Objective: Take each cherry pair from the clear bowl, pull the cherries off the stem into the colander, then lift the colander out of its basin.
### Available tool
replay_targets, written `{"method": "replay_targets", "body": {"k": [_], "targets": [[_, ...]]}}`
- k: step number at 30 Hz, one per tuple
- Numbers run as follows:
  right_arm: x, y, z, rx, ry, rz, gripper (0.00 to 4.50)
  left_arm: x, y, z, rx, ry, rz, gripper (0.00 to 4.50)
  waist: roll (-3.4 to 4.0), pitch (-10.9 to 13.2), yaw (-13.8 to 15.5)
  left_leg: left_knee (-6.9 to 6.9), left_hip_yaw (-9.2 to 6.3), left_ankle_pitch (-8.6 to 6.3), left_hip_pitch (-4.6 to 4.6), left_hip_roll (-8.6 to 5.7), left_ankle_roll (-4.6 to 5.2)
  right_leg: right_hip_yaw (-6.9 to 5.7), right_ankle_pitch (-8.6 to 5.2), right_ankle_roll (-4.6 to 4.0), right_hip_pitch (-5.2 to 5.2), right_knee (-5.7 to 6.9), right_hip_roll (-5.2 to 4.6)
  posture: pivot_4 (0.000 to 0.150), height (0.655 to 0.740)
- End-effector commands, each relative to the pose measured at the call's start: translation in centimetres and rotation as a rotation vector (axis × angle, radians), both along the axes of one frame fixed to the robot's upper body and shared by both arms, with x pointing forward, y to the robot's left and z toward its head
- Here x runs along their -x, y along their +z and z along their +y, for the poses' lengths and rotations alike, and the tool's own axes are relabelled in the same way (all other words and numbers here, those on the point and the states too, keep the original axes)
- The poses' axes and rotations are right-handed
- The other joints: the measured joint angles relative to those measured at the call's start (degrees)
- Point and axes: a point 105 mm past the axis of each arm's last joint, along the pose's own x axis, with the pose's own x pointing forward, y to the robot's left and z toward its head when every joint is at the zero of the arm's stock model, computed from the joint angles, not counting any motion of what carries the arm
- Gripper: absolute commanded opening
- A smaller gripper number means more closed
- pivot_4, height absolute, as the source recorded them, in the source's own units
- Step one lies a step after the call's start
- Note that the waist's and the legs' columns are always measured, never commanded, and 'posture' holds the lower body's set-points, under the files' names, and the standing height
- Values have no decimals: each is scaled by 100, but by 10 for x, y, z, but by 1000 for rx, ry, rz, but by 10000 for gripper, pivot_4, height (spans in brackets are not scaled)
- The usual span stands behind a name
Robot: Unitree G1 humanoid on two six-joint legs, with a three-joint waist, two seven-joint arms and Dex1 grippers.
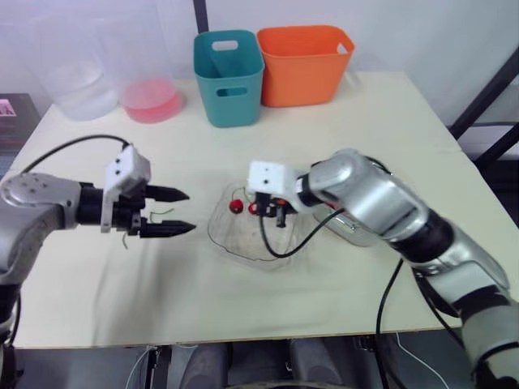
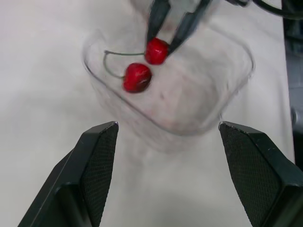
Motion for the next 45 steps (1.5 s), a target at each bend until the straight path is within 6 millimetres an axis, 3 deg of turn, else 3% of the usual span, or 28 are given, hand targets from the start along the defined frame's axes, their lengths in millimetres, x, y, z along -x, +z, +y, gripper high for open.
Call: {"method": "replay_targets", "body": {"k": [1, 5, 8, 11, 18, 24, 36, 40, 42, 45], "targets": [[9, 40, -3, -90, 128, -194, 5504, -6, 32, -4, 128, -22, -53, 35990, 0, 0, 30, 0, 6, 0, 1, -1, 0, 0, 0, 0, 0, 1, 0, 1500, 7400], [2, 76, -4, -153, 173, -482, 5504, -12, 66, -15, 270, -79, -74, 35990, -2, 0, 8, 4, 12, 0, 3, 2, 0, 1, 0, 0, -2, 9, 8, 1500, 7400], [2, 102, 3, -173, 249, -794, 5504, -18, 84, -22, 309, -131, -93, 35990, -2, 0, -1, 3, 12, 1, 4, 2, -1, 1, 0, 0, -3, 10, 9, 1500, 7400], [3, 111, 6, -184, 296, -960, 5504, -28, 102, -28, 346, -156, -114, 35990, -2, -1, -4, 5, 16, 1, 3, -2, -2, 3, 0, 0, -2, 9, 12, 1500, 7400], [2, 118, 9, -187, 318, -1090, 5504, -50, 110, -39, 317, -160, -119, 35990, -2, -1, -17, 9, 14, 7, 2, -12, -12, 5, 0, 0, -3, 11, 9, 1500, 7400], [-1, 116, 9, -150, 326, -1128, 5504, -61, 125, -51, 398, -172, -72, 35990, -3, -1, -48, 10, 11, 8, 0, -11, -14, 5, 0, 0, -4, 11, 11, 1500, 7400], [-4, 114, 9, -127, 313, -1138, 5504, -60, 120, -61, 406, -215, -17, 35990, -2, -1, -99, 9, 8, 17, 2, -9, -29, 7, 0, 0, -7, 17, 11, 1500, 7400], [-5, 113, 9, -128, 309, -1136, 5438, -60, 120, -60, 421, -213, -5, 23639, -2, -1, -98, 13, 3, 17, 2, -11, -30, 7, 0, 0, -5, 17, 8, 1500, 7400], [-5, 114, 9, -129, 307, -1137, 5438, -59, 119, -60, 417, -217, 2, 12254, -2, -1, -101, 13, 1, 17, 1, -11, -29, 7, 0, 0, -6, 18, 8, 1500, 7400], [-5, 114, 9, -128, 306, -1139, 5438, -58, 118, -60, 419, -218, 6, 395, -2, -1, -101, 12, 0, 18, 2, -11, -31, 7, 0, 0, -6, 19, 9, 1500, 7400]]}}
